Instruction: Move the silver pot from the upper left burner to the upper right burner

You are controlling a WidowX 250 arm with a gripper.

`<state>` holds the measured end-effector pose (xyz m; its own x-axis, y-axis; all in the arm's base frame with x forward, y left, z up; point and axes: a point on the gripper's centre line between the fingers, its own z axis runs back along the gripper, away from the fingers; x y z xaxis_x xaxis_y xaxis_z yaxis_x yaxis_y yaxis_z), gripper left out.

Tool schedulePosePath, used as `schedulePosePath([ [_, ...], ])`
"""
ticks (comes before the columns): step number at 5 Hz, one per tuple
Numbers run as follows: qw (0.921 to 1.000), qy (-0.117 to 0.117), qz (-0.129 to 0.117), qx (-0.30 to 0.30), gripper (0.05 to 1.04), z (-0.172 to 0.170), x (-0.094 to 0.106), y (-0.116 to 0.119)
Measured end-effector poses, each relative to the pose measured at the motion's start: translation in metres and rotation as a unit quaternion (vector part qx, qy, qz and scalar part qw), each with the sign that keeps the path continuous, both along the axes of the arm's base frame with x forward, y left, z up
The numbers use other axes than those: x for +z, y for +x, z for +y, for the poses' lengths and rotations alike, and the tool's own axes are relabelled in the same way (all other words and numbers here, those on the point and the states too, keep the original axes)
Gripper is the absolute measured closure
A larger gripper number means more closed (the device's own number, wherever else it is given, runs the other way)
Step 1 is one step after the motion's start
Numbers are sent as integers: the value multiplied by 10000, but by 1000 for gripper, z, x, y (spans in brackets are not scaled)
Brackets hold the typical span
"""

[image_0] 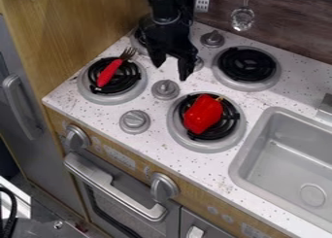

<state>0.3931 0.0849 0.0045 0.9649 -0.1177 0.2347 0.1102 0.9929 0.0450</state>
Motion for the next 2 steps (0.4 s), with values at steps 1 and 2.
schedulePosePath([
  [1, 9958, 252, -832, -289, 84, 16, -2, 35],
  [2, 9860, 626, -1495, -398, 84, 37, 2, 62],
])
